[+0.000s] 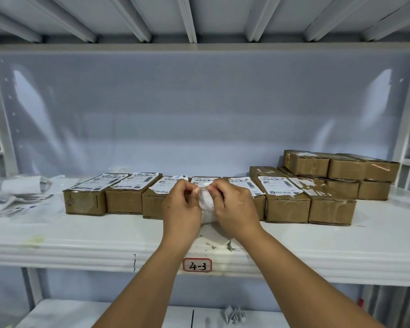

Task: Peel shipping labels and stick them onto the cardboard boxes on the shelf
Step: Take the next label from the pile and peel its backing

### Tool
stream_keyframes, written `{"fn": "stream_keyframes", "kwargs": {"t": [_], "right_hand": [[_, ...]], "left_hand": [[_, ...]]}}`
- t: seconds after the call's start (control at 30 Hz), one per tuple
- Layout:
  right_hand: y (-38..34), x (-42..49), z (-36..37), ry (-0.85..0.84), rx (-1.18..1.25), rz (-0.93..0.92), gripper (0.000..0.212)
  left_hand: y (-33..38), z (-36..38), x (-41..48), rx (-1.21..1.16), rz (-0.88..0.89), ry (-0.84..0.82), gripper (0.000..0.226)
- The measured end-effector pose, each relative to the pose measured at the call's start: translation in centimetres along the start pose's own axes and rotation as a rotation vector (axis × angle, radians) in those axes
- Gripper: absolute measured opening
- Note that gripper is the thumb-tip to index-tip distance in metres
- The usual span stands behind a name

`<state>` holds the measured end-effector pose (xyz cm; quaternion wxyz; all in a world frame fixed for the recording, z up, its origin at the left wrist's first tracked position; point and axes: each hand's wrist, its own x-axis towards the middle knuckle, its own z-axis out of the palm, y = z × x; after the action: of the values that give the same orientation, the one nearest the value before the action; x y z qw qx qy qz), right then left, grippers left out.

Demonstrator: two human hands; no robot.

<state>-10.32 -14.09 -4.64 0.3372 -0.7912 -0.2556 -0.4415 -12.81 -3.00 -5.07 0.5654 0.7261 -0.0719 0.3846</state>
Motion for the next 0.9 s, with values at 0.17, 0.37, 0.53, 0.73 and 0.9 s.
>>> {"fn": "stream_keyframes", "kwargs": {"t": [0.17, 0.37, 0.53, 0.73, 0.9], "right_hand": [[0.1, -0.3, -0.4, -0.03, 0.019, 0.012, 0.034], [-0.5, -0.6, -1.0, -0.115, 0.05, -0.003, 0.036], [-0.7, -0.6, -0.8, -0.141, 0.059, 0.005, 0.032], [-0.5, -0.5, -0.8, -0.19, 0.021, 0.022, 0.019], [-0.7, -0.5, -0.9, -0.214, 0.009, 0.028, 0.019]], "left_hand": [[0.7, -0.2, -0.5, -0.108, 0.021, -0.071, 0.016], [0.5, -0.1, -0.5, -0.157, 0.072, -0.107, 0.01], [0.0, -0.2, -0.1, -0.097, 0.044, -0.062, 0.019], [-0.4, 0.2, 0.1, 0.042, 0.052, -0.012, 0.02], [-0.5, 0.2, 0.3, 0.028, -0.024, 0.011, 0.022]]}}
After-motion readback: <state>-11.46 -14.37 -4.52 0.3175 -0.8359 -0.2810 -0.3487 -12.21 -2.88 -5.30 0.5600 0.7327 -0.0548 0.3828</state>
